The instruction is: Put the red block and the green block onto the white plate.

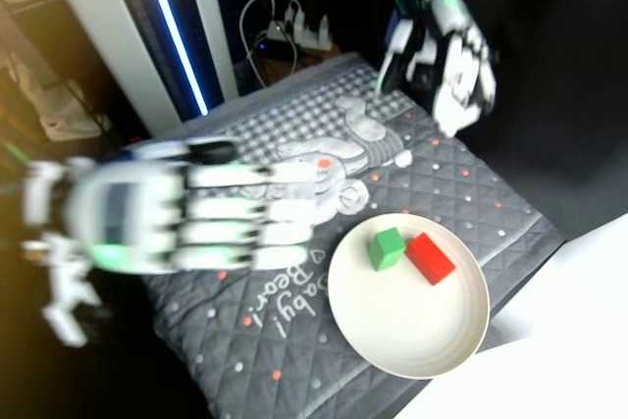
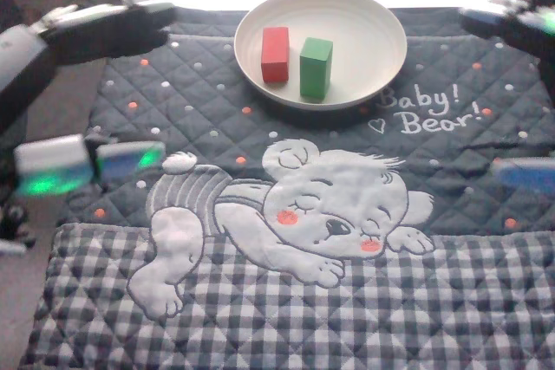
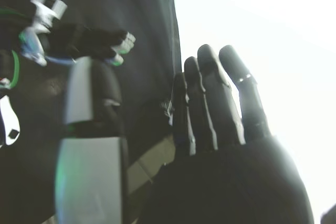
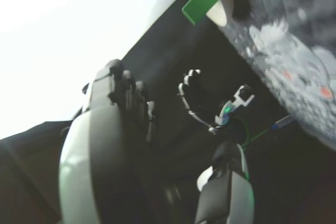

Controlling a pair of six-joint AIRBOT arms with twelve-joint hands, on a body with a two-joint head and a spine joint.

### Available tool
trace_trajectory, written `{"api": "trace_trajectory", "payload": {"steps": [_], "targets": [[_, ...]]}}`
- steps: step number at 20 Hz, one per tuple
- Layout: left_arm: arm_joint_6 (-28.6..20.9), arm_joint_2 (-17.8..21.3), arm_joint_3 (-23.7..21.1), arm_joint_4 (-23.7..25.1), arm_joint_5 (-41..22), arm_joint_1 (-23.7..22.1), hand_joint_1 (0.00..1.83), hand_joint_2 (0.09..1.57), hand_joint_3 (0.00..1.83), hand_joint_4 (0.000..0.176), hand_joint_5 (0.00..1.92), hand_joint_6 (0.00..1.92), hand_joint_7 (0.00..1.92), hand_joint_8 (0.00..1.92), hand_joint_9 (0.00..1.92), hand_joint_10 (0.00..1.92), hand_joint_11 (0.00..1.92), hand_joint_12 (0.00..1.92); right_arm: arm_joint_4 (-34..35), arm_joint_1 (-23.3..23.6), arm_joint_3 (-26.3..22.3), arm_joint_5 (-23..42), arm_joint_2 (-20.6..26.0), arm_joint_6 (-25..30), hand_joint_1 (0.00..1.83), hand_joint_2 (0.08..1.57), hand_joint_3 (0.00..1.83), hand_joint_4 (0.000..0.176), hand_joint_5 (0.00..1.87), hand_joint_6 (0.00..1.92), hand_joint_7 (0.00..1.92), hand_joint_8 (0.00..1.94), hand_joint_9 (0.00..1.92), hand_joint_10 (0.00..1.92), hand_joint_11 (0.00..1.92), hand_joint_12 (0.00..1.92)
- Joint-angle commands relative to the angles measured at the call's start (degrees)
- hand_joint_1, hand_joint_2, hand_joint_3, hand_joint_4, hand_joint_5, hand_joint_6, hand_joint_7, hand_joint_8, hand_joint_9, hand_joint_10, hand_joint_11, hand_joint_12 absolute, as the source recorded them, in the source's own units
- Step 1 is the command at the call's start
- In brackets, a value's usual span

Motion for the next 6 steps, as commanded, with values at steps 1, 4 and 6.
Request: {"api": "trace_trajectory", "payload": {"steps": [1, 4, 6], "targets": [[0.21, 0.45, -0.24, -0.64, -11.11, 0.32, 0.87, 1.01, 0.02, 0.000, 0.38, 0.00, 0.55, 0.01, 0.62, 0.03, 0.13, 1.39, 2.55, -0.75, -0.53, 10.43, 0.77, 0.22, 0.58, 1.03, 0.01, 0.116, 0.23, 0.00, 0.28, 0.01, 0.18, 0.02, 0.06, 0.04], [0.71, 0.97, -3.12, -3.25, -18.68, 5.57, 0.47, 1.24, 0.01, 0.000, 0.19, 0.00, 0.42, 0.00, 0.52, 0.00, 0.21, 1.09, 7.98, -8.47, -3.89, 17.80, 1.55, 0.22, 0.61, 1.00, 0.00, 0.121, 0.21, 0.00, 0.27, 0.00, 0.17, 0.00, 0.06, 0.04], [0.82, 1.21, -4.21, -3.92, -20.70, 6.59, 0.36, 1.25, 0.00, 0.000, 0.14, 0.00, 0.38, 0.00, 0.49, 0.00, 0.18, 0.99, 8.83, -9.74, -5.06, 18.09, 1.63, 0.22, 0.58, 1.05, 0.01, 0.098, 0.18, 0.00, 0.28, 0.01, 0.21, 0.01, 0.09, 0.05]]}}
